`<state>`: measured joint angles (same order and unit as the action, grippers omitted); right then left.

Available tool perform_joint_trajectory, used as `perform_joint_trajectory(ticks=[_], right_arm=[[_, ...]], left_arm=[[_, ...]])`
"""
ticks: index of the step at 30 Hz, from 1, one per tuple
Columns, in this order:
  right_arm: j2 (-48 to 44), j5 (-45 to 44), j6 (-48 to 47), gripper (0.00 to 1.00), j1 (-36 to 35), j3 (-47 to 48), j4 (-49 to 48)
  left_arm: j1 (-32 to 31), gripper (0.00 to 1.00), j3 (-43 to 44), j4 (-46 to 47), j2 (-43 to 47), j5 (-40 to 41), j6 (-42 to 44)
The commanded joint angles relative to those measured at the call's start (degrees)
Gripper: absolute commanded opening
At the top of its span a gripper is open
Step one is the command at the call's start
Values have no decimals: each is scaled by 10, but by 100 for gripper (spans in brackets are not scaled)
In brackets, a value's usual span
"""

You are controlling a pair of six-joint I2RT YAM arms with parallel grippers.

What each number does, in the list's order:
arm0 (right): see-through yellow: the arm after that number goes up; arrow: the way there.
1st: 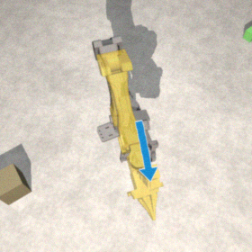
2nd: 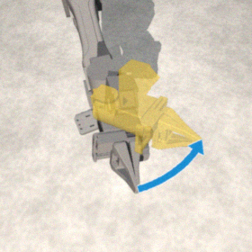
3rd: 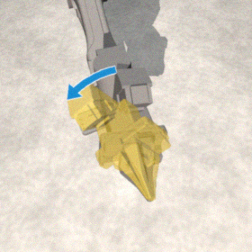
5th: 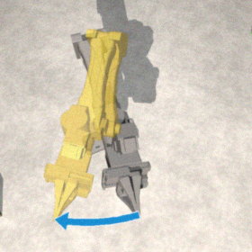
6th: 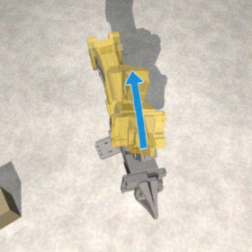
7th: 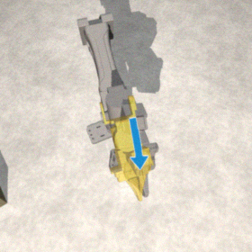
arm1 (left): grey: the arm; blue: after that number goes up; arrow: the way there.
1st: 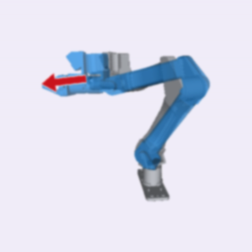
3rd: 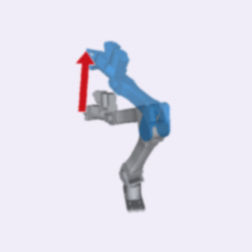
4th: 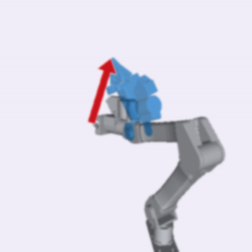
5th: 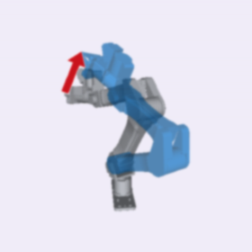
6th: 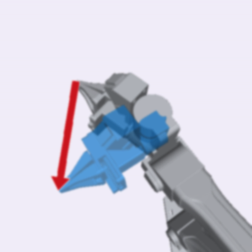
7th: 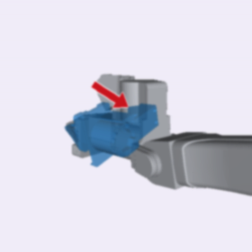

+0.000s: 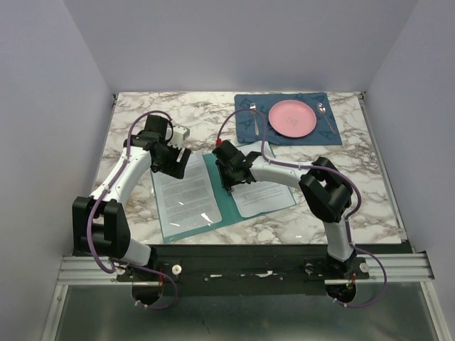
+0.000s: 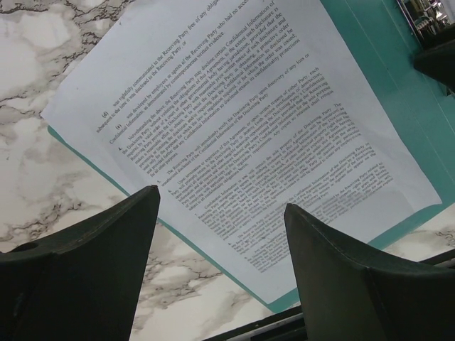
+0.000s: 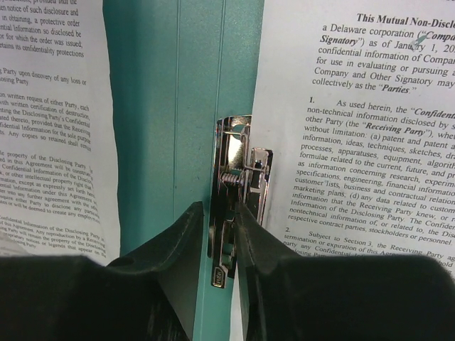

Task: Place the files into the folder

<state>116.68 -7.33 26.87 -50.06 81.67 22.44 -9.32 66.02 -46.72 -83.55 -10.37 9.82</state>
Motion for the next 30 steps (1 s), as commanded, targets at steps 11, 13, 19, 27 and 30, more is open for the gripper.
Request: perform_joint_trajectory(ticks=[11,13,19,27,30], right_arm=[[81,-71,11,18,-14,26,99],[83,-75,22,12,-13,17,101],[-5,-74,102,0,-13,-68,30],[-158,-80,179,1,-6,-141,-5],[-189,-79,186,0,-1,-151,-11]], left_arm=[[5,83,-14,-5,30,-14,16],[6,84,-15,-7,35,-13,19],[18,89,-19,-8,44,-7,24],[69,99,-14,-12,8,-58,33],[87,99,-13,-9,-13,-91,39]])
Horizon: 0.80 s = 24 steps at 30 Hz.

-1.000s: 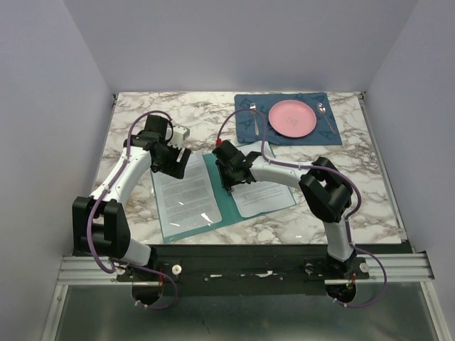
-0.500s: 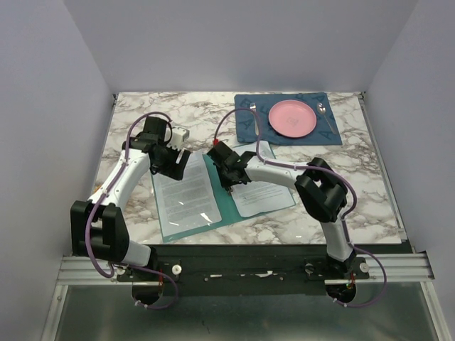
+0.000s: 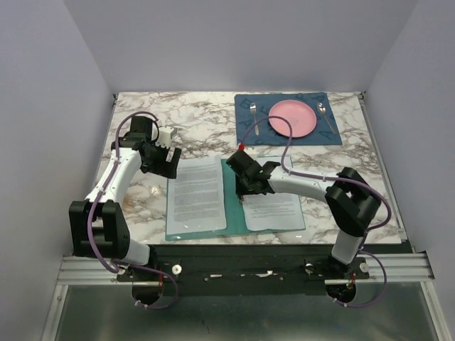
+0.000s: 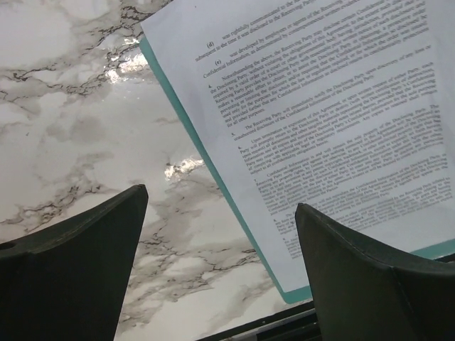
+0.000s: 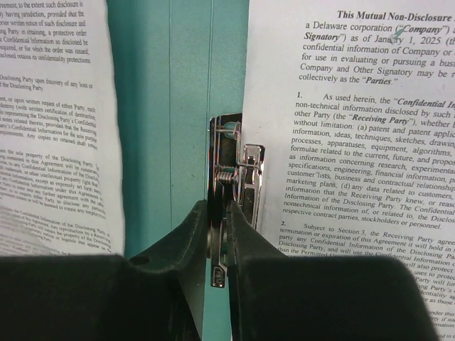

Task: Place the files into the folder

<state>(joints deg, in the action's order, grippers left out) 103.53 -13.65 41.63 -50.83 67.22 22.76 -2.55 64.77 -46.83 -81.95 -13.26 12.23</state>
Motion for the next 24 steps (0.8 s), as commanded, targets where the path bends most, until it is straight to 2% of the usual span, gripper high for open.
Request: perform_joint_trajectory(ticks=[1,8,15,17,24], right_arm=[[-76,-16,42,1,7,-14,-18],[-133,-9,57,0,27,-38,-29],[-140,7,58,0,36,-33,-35],[-140,19,60,0,41,-32,-40],[-144,35,64,0,53,-30,-54]], left_arm=[[21,99,0,-7,-34,-76,16],[80,99,31,-13,-89,-173,25],[151,99,55,-26,-132,-274,46],[161,99,55,-27,-138,-317,48],[164,99,60,-48,-185,-393,52]])
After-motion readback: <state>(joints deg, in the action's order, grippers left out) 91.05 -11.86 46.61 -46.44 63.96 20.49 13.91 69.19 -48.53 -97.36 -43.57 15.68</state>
